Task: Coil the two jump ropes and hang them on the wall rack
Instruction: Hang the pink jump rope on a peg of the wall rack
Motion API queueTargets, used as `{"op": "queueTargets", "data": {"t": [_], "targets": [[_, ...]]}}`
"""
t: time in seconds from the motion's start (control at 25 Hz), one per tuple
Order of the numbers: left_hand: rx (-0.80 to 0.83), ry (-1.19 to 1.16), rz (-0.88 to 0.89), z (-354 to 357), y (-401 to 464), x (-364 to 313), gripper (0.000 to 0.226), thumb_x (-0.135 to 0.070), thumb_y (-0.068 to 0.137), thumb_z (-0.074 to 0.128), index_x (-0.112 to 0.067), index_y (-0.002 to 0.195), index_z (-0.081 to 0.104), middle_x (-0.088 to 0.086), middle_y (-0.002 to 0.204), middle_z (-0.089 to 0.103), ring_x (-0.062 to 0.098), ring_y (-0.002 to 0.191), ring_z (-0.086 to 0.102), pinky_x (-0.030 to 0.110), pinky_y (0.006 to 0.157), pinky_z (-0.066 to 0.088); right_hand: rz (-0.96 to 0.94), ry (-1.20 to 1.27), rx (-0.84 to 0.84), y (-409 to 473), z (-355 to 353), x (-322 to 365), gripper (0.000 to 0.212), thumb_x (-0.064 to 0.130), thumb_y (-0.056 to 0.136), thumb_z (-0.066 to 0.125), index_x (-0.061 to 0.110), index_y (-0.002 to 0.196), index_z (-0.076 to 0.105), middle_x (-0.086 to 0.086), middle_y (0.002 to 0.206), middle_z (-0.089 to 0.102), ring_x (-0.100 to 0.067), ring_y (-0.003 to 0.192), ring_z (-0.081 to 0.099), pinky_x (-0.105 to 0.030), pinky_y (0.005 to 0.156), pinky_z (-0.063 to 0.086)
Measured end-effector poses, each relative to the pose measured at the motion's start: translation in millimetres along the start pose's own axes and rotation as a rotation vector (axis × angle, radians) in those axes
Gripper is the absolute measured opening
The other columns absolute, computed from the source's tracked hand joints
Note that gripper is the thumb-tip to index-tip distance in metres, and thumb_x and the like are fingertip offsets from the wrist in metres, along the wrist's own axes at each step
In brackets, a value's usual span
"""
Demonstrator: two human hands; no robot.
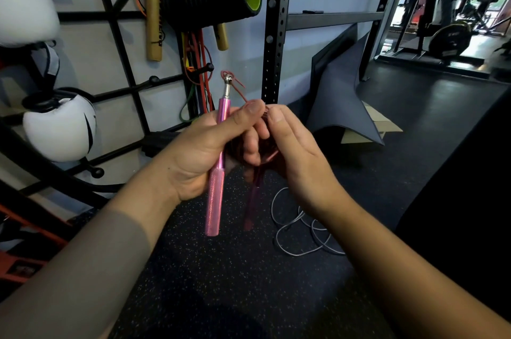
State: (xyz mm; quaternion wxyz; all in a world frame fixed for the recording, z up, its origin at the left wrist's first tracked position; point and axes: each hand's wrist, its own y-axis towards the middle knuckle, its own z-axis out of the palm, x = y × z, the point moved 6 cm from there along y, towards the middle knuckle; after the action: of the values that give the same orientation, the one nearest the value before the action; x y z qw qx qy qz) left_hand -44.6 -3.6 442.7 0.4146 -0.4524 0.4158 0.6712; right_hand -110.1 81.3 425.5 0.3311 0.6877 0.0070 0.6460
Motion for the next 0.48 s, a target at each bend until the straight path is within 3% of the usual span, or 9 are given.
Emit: {"op": "queueTargets", "data": {"t": [0.08, 0.2, 0.32, 0.48], "targets": [[-0.061, 0.015, 0.022, 1.0, 0.3, -0.2, 0.029, -0.035, 0.080, 0.068, -0.007, 0.073, 0.068, -0.002, 0.052, 0.062, 0.008, 0.046, 0.059, 0.021, 0.052, 0.054, -0.035, -0.030, -0.059, 0.6, -5.4, -1.4, 0.027, 0.026, 0.112, 0.036, 0.006, 0.101, 0.051, 0.010, 0.073, 0.059, -0.007, 0.066, 0.057, -0.041, 0.061, 0.052], [-0.263, 0.087, 0.094, 1.4, 0.6, 8.7, 0.028, -0.028, 0.090, 0.073, -0.004, 0.079, 0.067, -0.001, 0.057, 0.064, 0.010, 0.050, 0.061, 0.022, 0.056, 0.055, -0.010, -0.100, -0.144, 3.8, -13.5, -6.5, 0.028, 0.022, 0.113, 0.038, 0.000, 0.109, 0.055, 0.013, 0.069, 0.055, -0.003, 0.063, 0.052, -0.023, 0.062, 0.047], [-0.436, 0.285, 0.220, -0.7, -3.0, 12.4, 0.031, -0.034, 0.097, 0.068, -0.009, 0.079, 0.065, -0.004, 0.060, 0.063, 0.010, 0.056, 0.062, 0.028, 0.065, 0.057, 0.002, -0.226, -0.180, 5.5, -17.5, -8.7, 0.029, 0.026, 0.112, 0.042, 0.003, 0.108, 0.059, 0.007, 0.075, 0.059, -0.006, 0.069, 0.056, -0.027, 0.068, 0.048], [-0.580, 0.573, 0.303, -17.1, -8.3, -8.3, 0.028, -0.044, 0.099, 0.062, -0.016, 0.105, 0.061, -0.010, 0.077, 0.064, -0.007, 0.064, 0.062, 0.009, 0.061, 0.046, -0.027, -0.331, -0.189, 15.9, -5.9, 1.1, 0.028, 0.028, 0.110, 0.047, 0.007, 0.122, 0.062, -0.021, 0.100, 0.069, -0.013, 0.086, 0.064, -0.041, 0.080, 0.055]]}}
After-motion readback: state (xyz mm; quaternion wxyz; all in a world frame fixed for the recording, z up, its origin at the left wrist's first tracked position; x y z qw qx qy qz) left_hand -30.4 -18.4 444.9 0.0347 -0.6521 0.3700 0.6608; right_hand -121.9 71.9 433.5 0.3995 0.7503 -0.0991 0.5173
